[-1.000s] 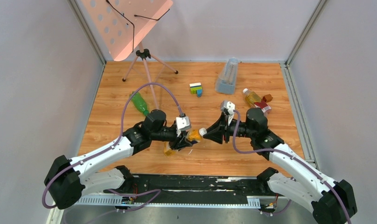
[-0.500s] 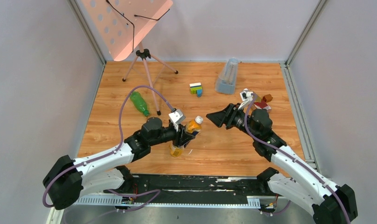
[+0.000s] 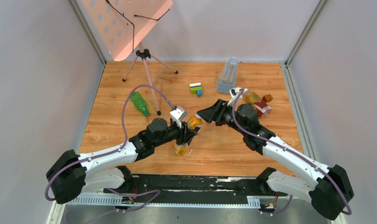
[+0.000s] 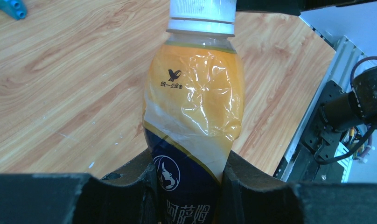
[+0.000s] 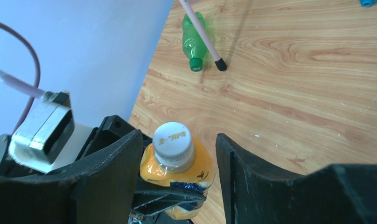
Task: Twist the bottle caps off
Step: Unscrew the bottle cap from the plastic bottle.
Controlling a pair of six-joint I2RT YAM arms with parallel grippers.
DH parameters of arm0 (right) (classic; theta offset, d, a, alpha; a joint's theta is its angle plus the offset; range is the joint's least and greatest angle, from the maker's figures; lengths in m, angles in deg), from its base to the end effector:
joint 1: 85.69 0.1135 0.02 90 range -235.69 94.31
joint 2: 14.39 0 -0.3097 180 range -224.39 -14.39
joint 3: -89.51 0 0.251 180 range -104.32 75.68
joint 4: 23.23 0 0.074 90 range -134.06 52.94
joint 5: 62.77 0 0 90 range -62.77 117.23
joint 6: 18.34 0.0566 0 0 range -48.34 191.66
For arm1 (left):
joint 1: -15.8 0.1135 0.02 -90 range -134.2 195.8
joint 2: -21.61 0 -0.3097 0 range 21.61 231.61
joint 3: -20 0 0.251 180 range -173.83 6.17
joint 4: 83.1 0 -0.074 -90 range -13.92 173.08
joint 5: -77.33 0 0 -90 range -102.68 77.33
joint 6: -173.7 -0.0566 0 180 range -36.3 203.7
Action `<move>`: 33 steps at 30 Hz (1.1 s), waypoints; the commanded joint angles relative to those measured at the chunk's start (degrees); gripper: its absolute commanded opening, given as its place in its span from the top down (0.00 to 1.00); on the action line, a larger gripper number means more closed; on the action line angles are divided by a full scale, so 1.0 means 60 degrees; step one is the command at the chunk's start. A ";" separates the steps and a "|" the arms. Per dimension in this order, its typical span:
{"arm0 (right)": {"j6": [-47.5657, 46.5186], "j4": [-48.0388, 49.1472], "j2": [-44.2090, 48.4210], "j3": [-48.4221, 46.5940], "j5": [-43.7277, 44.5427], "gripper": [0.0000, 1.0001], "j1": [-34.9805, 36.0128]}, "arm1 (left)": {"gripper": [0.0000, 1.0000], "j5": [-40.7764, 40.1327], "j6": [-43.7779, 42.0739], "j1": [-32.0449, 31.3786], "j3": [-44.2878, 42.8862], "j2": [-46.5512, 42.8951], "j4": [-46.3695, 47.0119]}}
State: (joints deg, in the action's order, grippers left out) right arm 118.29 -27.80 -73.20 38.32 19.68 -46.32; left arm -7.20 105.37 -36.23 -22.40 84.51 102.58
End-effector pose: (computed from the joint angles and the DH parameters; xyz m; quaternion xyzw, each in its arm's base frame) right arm 0.1774 0.1552 0.3177 0.0079 0.7776 0.4649 0.4234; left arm 0.1434 -0.1925 0.2680 0.2353 0.7563 -0.3957 0.4649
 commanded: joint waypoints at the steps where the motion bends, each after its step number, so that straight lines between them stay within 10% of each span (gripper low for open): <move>1: 0.0187 0.0525 -0.0499 -0.0659 0.0705 0.43 0.0157 | 1.00 -0.0572 0.0245 -0.0124 -0.0569 0.0043 0.0558; 19: 0.0261 0.1120 -0.1439 -0.0884 0.1190 0.60 0.0497 | 1.00 -0.0879 0.0384 -0.0233 -0.0731 0.0515 0.0846; 29: 0.0300 0.1189 -0.1438 -0.0746 0.1083 0.99 0.0498 | 1.00 -0.0884 0.0433 -0.0234 -0.0727 0.0507 0.0866; 33: 0.0247 0.1347 -0.1356 -0.0656 0.0966 1.00 0.0497 | 1.00 -0.0883 0.0509 -0.0231 -0.0629 0.0456 0.1032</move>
State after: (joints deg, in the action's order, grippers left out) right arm 118.93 -23.41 -81.85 35.02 25.75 -43.69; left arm -11.46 107.52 -37.37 -24.66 87.70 103.83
